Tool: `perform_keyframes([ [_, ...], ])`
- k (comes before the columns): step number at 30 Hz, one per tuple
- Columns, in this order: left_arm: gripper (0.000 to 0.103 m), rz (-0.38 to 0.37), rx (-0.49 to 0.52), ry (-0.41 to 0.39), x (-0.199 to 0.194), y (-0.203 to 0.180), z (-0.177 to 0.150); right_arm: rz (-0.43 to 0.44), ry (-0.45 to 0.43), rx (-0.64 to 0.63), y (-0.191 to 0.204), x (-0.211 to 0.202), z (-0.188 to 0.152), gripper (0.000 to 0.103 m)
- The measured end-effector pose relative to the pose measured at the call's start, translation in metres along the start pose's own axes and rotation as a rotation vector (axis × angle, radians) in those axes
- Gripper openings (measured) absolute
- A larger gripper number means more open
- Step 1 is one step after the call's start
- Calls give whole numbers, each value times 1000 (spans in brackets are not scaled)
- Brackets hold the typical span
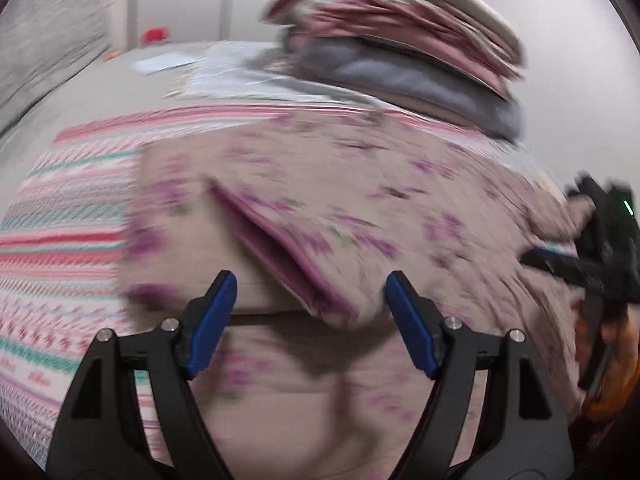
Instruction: Fold large clothes
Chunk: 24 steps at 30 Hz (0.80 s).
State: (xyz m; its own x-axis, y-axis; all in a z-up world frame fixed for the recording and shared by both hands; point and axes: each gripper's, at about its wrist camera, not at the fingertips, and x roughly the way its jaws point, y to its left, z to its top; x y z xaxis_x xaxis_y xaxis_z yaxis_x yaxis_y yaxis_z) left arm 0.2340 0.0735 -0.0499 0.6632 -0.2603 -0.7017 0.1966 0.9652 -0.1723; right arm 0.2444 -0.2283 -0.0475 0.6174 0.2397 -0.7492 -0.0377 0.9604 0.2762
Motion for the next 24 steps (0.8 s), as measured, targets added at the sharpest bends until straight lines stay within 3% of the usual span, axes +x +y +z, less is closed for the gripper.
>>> perform_keyframes([
  [4,77,97,-149,-64,1,59,1,88,57,-117,57,15,-2,86],
  [7,77,127,-234,-44,14,87,-4,133,116,-199,107,35,-4,86],
  [10,71,97,-303,-64,19,102,-7,124,124,-332,154,56,-9,86],
  [14,49,19,-330,-105,16,105,-6,52,144,-451,188,84,-14,85],
  [16,40,-14,-308,-96,19,99,-6,35,109,-422,185,88,-2,85],
  [18,38,-26,-278,-88,21,93,-7,49,58,-317,164,84,19,85],
  [22,38,-40,-245,-73,24,84,-5,-5,-12,-75,89,63,58,85],
  [24,38,-39,-237,-74,24,81,-3,27,-22,17,57,51,64,85],
])
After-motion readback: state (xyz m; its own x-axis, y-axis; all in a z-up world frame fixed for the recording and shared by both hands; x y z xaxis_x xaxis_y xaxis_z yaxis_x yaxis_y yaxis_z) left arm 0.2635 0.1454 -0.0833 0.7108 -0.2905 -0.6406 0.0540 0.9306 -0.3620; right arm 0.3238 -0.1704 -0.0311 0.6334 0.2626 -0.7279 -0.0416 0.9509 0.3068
